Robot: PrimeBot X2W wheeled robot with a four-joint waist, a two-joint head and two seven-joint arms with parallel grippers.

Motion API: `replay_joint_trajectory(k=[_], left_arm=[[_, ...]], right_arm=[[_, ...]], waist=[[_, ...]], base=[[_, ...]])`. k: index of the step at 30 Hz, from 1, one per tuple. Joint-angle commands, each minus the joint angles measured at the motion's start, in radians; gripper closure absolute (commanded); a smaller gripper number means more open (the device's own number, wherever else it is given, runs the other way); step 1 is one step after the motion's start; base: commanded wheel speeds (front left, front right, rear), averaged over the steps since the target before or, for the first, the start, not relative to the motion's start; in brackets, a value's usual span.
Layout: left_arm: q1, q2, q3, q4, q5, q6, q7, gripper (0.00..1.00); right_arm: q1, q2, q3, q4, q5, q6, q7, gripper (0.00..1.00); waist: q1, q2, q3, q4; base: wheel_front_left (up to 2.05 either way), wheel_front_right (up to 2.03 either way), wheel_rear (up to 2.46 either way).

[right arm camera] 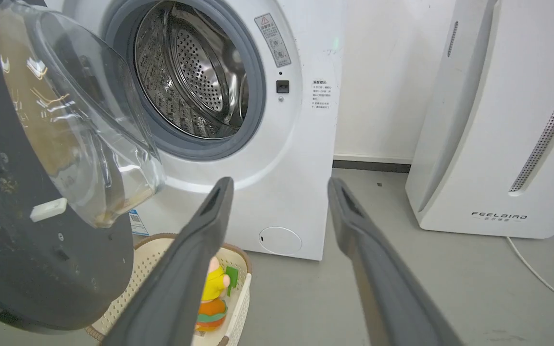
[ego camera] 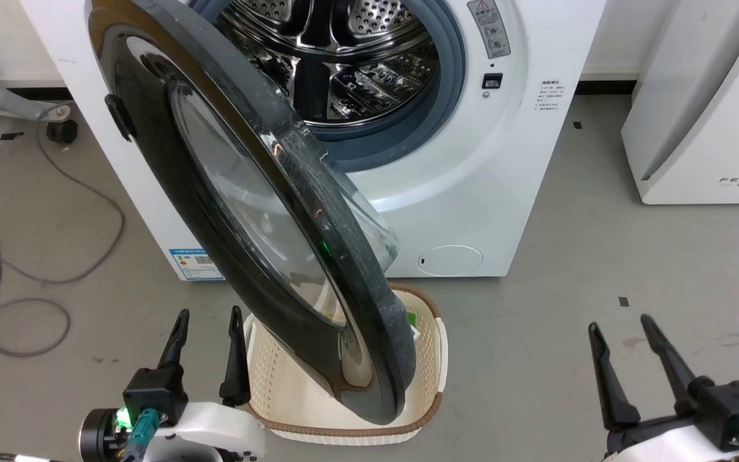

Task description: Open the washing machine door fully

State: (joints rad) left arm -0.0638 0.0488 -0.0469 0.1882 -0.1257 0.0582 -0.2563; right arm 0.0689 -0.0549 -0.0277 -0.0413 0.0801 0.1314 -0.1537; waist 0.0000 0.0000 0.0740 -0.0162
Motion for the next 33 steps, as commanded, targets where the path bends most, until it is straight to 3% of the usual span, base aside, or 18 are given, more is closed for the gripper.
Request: replay_joint_trajectory(k=[1, 2, 3, 10, 24, 33], left_arm=[[0.002, 0.001, 0.002, 0.009, 0.002, -0.007, -0.006, 0.04], [0.003, 0.001, 0.002, 0.013, 0.002, -0.008, -0.006, 0.62], [0.003, 0.001, 0.002, 0.017, 0.001, -0.01, -0.006, 1.0], [-0.003, 0.002, 0.017, -0.011, 0.001, -0.012, -0.006, 1.0], [-0.049, 0.002, 0.014, -0.375, 0.051, 0.007, -0.006, 1.0], [-0.144, 0.002, -0.093, -0.602, 0.072, -0.003, -0.006, 1.0]], right_arm=[[0.014, 0.005, 0.004, 0.006, 0.001, -0.001, -0.001, 0.0], [0.015, 0.005, 0.005, 0.011, 0.003, -0.001, -0.003, 0.0], [0.014, 0.005, 0.007, 0.016, 0.005, -0.001, -0.005, 0.0], [0.003, 0.005, 0.008, 0.041, 0.019, -0.001, -0.011, 0.0], [-0.009, 0.005, 0.01, 0.073, 0.039, -0.001, -0.024, 0.0], [-0.004, 0.005, 0.012, 0.092, 0.052, -0.001, -0.03, 0.0]], waist=[[0.0, 0.0, -0.001, -0.001], [0.0, 0.0, -0.002, -0.001], [0.0, 0.0, -0.002, -0.002], [0.0, 0.0, -0.005, -0.004], [0.0, 0.0, -0.009, 0.003], [0.0, 0.0, -0.019, 0.002]], base=[[0.0, 0.0, 0.0], [0.0, 0.0, 0.0], [0.0, 0.0, 0.0], [0.0, 0.0, 0.0], [0.0, 0.0, 0.0], [0.0, 0.0, 0.0]])
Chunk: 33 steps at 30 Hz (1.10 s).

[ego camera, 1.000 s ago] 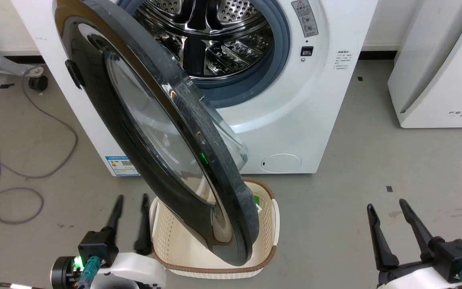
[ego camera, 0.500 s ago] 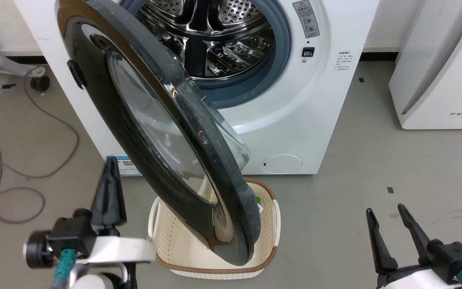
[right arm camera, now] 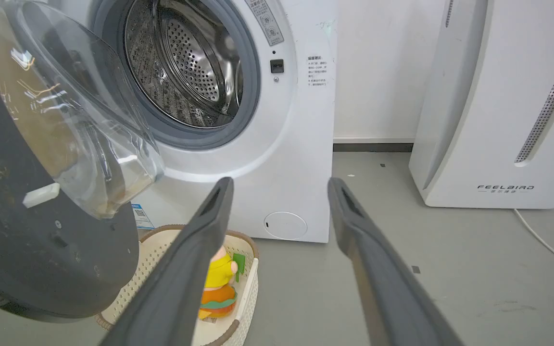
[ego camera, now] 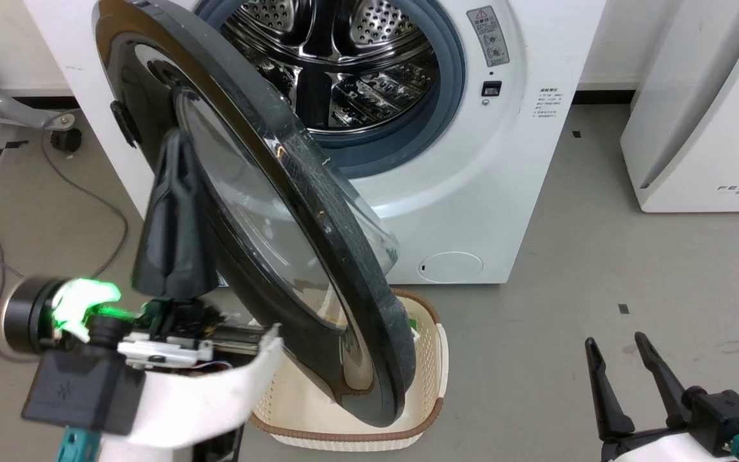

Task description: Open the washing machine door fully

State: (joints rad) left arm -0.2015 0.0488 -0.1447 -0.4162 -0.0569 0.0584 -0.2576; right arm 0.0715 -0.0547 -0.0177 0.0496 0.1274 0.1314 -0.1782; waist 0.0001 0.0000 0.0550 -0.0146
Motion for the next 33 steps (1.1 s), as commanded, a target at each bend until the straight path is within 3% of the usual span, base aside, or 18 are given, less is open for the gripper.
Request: replay_joint_trajectory(k=[1, 12, 21, 26, 33], left_arm=[[-0.02, 0.002, -0.012, -0.014, 0.003, -0.005, -0.004, 1.0], [-0.05, 0.001, -0.273, -0.005, -0.048, -0.046, -0.003, 1.0], [0.029, 0.002, -0.459, 0.115, -0.097, -0.108, 0.109, 1.0], [0.068, 0.008, -0.522, 0.215, -0.121, -0.125, 0.194, 1.0], [0.069, 0.013, -0.53, 0.391, -0.123, -0.106, 0.246, 1.0]], right_arm=[[-0.006, 0.004, 0.003, 0.003, 0.007, -0.001, -0.006, 0.0], [0.0, 0.004, 0.002, 0.021, 0.017, -0.001, -0.007, 0.0], [0.006, 0.004, -0.004, 0.028, 0.026, -0.001, -0.005, 0.0], [-0.002, 0.005, -0.001, 0.034, 0.032, -0.001, -0.004, 0.0], [-0.016, 0.005, 0.008, 0.051, 0.045, -0.001, -0.009, 0.0]], waist=[[-0.0001, 0.0, -0.001, -0.001], [-0.0001, 0.0, -0.01, -0.011], [-0.0001, 0.0, -0.004, -0.002], [-0.0001, 0.0, 0.008, -0.001], [-0.0001, 0.0, 0.024, -0.007]], base=[[0.0, 0.0, 0.0], [0.0, 0.0, 0.0], [0.0, 0.0, 0.0], [0.0, 0.0, 0.0], [0.0, 0.0, 0.0]])
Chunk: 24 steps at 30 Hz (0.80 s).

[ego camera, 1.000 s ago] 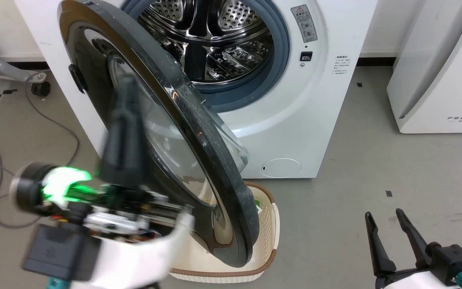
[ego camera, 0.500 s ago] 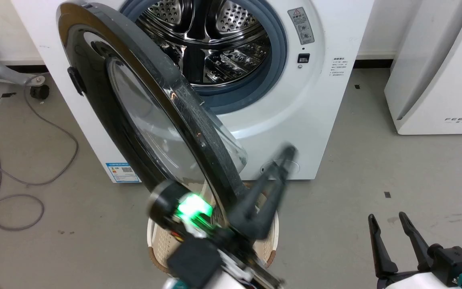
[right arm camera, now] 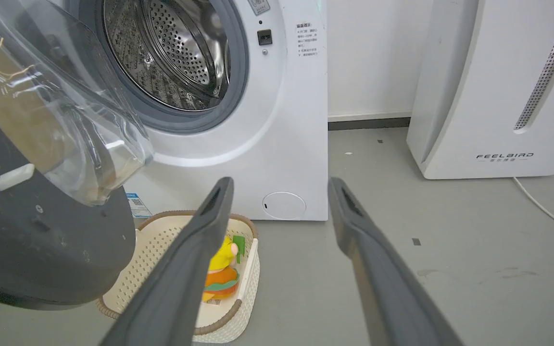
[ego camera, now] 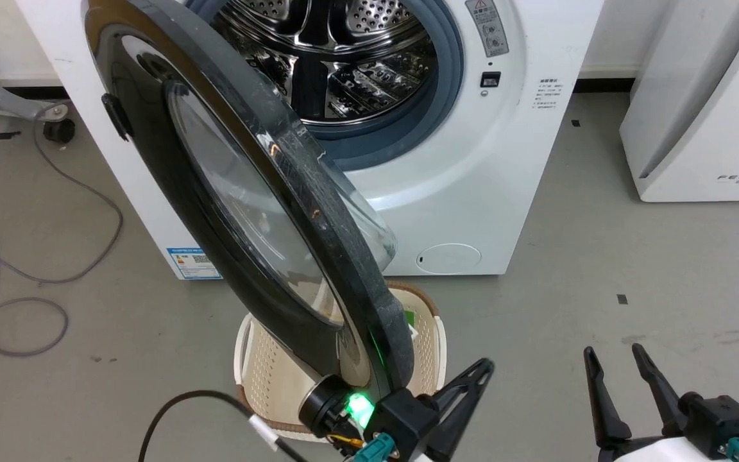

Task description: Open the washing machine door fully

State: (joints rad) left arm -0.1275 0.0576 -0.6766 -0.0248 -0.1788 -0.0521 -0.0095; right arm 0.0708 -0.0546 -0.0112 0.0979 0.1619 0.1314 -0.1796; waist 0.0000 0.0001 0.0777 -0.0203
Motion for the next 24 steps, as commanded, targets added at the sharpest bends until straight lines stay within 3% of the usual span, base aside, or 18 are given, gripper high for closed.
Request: replay_joint_trajectory(k=[1, 13, 24], left_arm=[[-0.012, 0.003, 0.007, 0.026, -0.001, 0.012, -0.007, 1.0], [-0.105, -0.006, 0.039, 0.205, -0.039, 0.09, -0.125, 1.0], [-0.091, -0.005, 0.039, 0.235, -0.048, 0.15, -0.174, 1.0]], right_arm=[[-0.017, 0.004, 0.002, 0.006, 0.012, -0.001, -0.008, 0.0], [-0.035, 0.004, 0.011, 0.047, 0.032, -0.001, -0.015, 0.0], [-0.036, 0.004, 0.018, 0.075, 0.042, -0.001, -0.017, 0.0]], waist=[[0.0, -0.0001, 0.003, -0.003], [0.0, -0.0001, 0.015, -0.018], [0.0, -0.0001, 0.007, -0.015]], base=[[0.0, 0.0, 0.0], [0.0, 0.0, 0.0], [0.0, 0.0, 0.0]])
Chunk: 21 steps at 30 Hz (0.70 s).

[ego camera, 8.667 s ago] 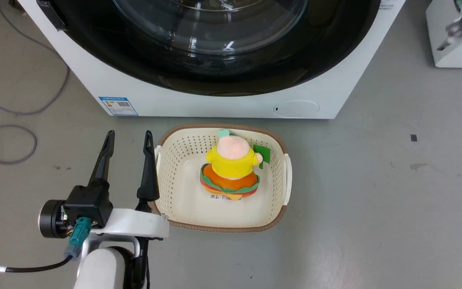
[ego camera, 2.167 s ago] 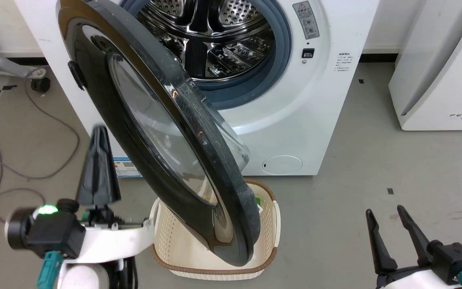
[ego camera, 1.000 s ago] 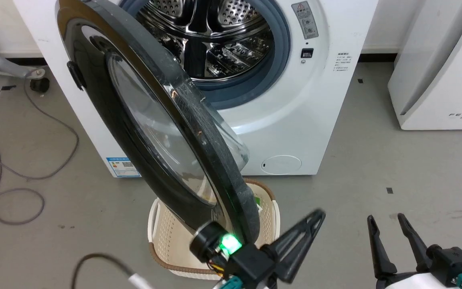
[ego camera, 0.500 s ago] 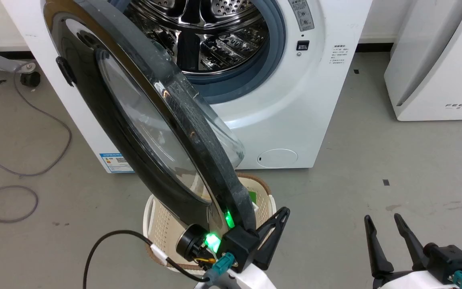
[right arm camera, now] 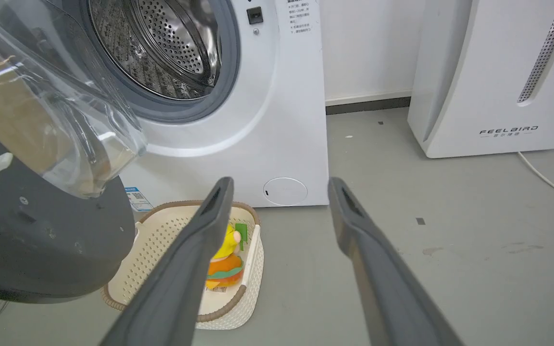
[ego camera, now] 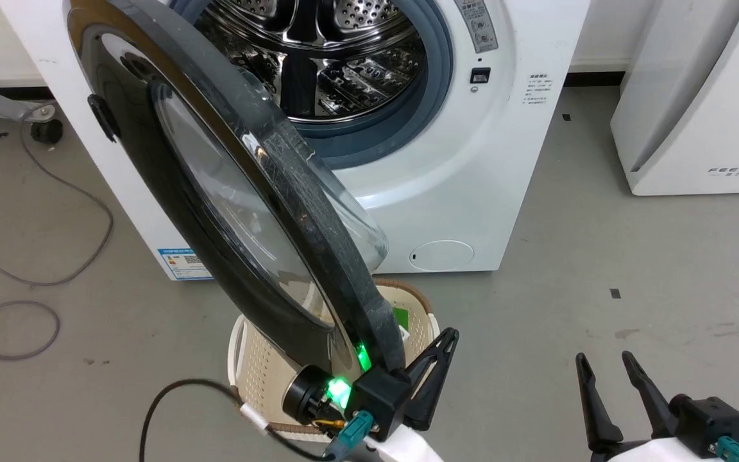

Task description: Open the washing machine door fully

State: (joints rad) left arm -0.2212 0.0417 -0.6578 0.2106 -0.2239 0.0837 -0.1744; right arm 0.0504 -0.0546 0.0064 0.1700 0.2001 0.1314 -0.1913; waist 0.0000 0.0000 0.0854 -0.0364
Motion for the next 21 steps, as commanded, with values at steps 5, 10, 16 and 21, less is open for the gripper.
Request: replay_joint_trajectory(k=[5, 10, 16, 21], left_arm=[[0.05, 0.033, 0.041, -0.045, -0.013, 0.041, -0.032, 1.0], [0.116, 0.062, 0.038, -0.108, -0.018, 0.057, -0.03, 1.0], [0.198, 0.096, 0.044, -0.171, -0.032, 0.084, -0.021, 1.0], [0.251, 0.122, 0.054, -0.221, -0.034, 0.111, -0.017, 1.0]], right_arm=[[-0.012, 0.004, 0.001, 0.012, 0.009, -0.001, -0.007, 0.0], [-0.007, 0.004, 0.005, 0.019, 0.008, -0.001, -0.005, 0.0], [0.004, 0.004, 0.008, 0.025, 0.01, -0.001, -0.001, 0.0], [0.018, 0.004, 0.001, 0.028, 0.008, -0.001, 0.003, 0.0]], waist=[[0.0, 0.0, -0.009, 0.008], [0.0, 0.0, -0.021, 0.018], [0.0, 0.0, -0.034, 0.033], [0.0, 0.0, -0.042, 0.068]], base=[[0.0, 0.0, 0.0], [0.0, 0.0, 0.0], [0.0, 0.0, 0.0], [0.0, 0.0, 0.0]])
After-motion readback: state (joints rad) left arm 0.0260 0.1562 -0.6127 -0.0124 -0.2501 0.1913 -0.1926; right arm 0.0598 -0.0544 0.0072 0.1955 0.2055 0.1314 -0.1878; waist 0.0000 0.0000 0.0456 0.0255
